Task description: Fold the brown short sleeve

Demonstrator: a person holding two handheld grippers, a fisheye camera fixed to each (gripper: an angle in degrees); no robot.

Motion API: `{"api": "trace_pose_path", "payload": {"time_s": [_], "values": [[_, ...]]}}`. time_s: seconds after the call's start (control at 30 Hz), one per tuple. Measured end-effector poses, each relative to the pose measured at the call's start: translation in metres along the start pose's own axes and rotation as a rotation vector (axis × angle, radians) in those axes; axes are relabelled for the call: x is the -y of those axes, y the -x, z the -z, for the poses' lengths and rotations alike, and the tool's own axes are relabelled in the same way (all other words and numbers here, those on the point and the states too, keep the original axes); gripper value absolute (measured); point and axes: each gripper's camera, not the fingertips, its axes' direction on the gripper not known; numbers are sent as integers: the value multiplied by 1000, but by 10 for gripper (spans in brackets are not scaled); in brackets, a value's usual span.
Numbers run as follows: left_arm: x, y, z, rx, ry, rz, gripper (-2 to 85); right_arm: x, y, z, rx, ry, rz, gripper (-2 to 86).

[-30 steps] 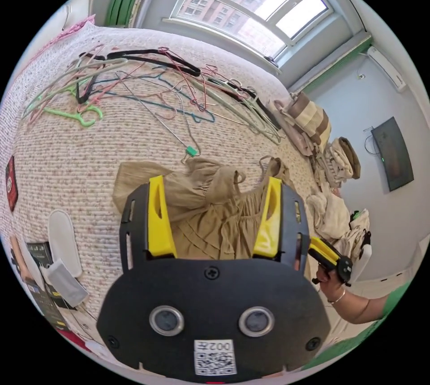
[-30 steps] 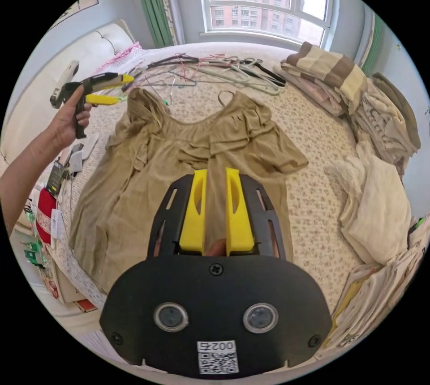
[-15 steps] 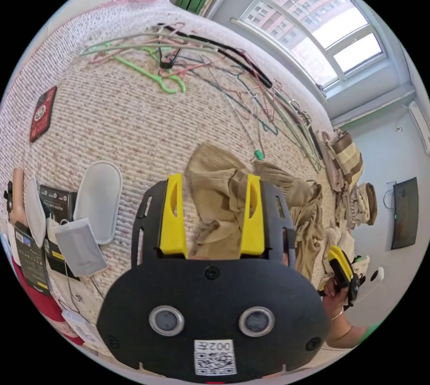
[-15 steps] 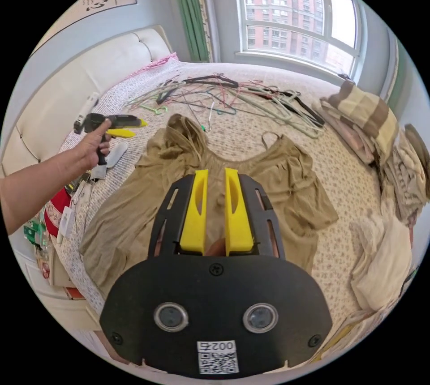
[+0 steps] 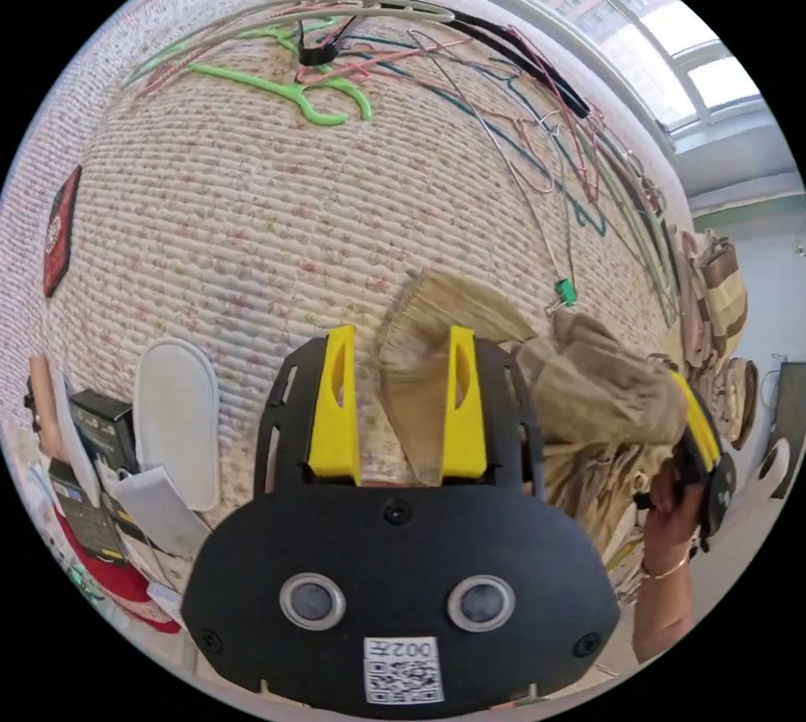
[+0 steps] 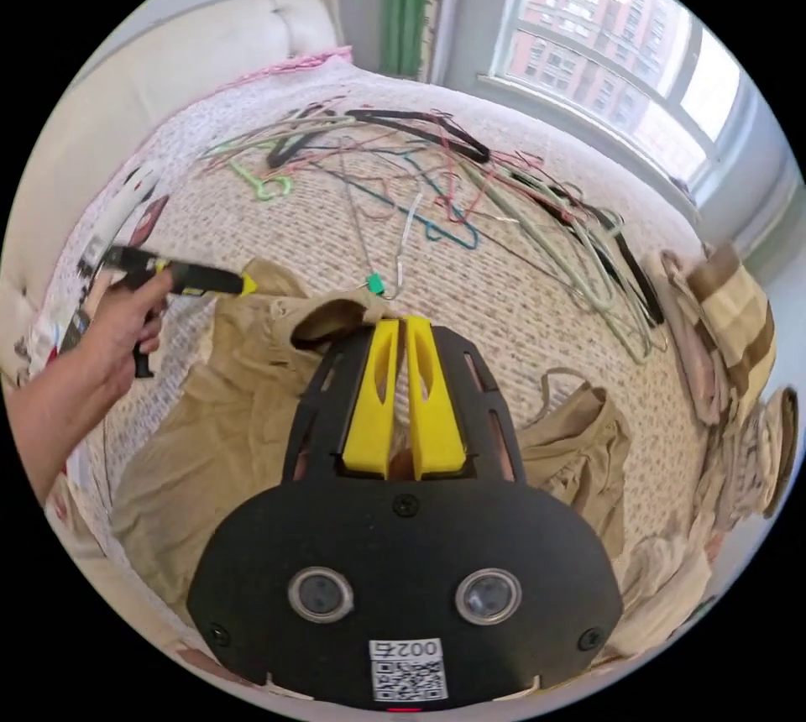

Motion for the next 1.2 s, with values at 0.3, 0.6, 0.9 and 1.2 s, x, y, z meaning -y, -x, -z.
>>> {"api": "trace_pose_path", "payload": {"time_s": [0.3,0.6,0.9,1.2], "values": [[-9,20,49,-323,-94,-111,-9,-1,-49,-41,108,43,-199,-7],[-11,82,43,-666,-41,-72,-9,10,-69,-63,56,141,-267,7],[-40,28,49,-784,-21,-267,-9,-35,-105,-41,76,149,-489,-7],[-100,-32,18,-850,97,-384,-9,-22,-37,-21,287,-25,-110,-8]]}}
